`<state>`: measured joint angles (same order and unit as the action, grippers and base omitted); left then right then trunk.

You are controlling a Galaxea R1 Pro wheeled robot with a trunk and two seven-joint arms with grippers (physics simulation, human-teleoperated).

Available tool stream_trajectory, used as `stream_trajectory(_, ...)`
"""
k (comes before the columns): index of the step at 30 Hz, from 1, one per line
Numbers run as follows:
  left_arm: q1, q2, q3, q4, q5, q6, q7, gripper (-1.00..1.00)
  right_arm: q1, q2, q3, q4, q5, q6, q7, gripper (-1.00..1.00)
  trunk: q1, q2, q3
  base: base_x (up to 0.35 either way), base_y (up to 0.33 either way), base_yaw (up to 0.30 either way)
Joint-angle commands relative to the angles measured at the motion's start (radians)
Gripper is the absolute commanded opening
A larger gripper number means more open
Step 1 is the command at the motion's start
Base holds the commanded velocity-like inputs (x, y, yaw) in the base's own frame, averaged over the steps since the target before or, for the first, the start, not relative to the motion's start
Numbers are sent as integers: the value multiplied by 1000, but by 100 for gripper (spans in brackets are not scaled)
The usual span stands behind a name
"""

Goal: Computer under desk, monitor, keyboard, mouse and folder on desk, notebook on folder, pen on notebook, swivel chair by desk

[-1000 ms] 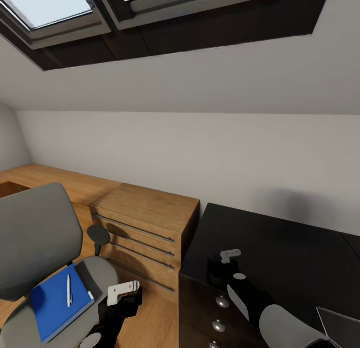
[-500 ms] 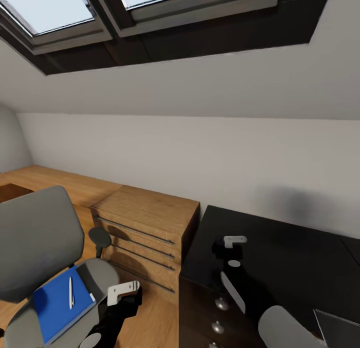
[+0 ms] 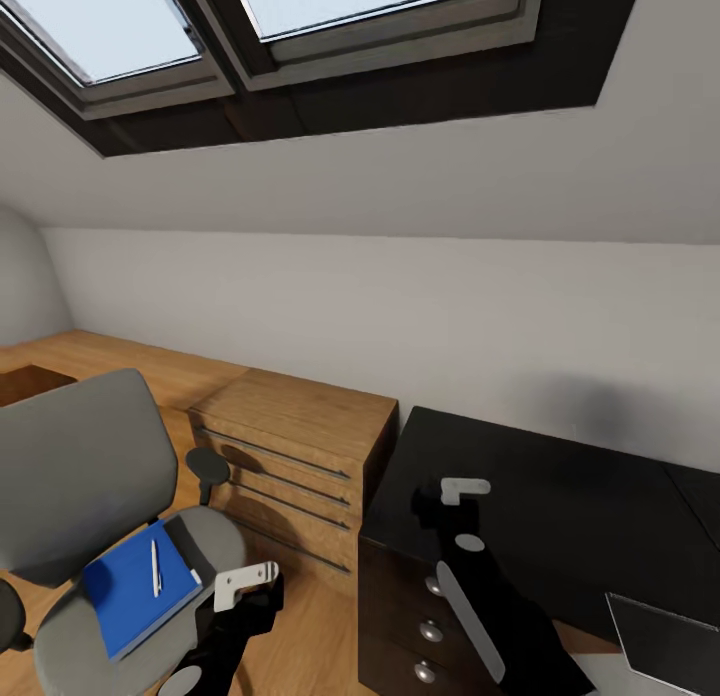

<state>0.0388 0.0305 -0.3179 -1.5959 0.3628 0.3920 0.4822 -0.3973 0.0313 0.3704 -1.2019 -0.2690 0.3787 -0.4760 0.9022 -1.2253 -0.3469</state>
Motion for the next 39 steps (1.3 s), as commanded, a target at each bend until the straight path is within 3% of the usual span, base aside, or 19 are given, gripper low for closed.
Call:
stream_trajectory(1, 0, 2, -2, -1, 9, 2, 8, 100, 1, 0, 2, -2, -11, 1, -10, -100, 0, -1, -1, -2, 0, 0)
stream_trajectory(14, 0, 5, -2, -1, 8, 1, 8, 100, 6, 1, 1, -27, -10, -3, -11, -100, 0, -1, -1, -235, 134, -131)
stream_trajectory(22, 0, 5, -3, -1, 7, 2, 9, 100, 6, -1, 1, -27, -9, -1, -12, -100, 0, -1, 0, -179, -45, -67)
stream_trajectory(25, 0, 5, -3, -1, 7, 2, 8, 100, 6, -8, -30, -27, -10, 1, -12, -100, 0, -1, 2, 0, 0, -263)
stream_trajectory(28, 0, 5, -3, -1, 7, 2, 8, 100, 6, -12, -104, -27, -10, 5, -10, -100, 0, -1, 4, 0, 0, -274)
stream_trajectory(39, 0, 5, -5, -1, 7, 2, 7, 100, 6, -31, -240, -27, -11, 16, -6, -100, 0, -1, 10, 0, 0, -277)
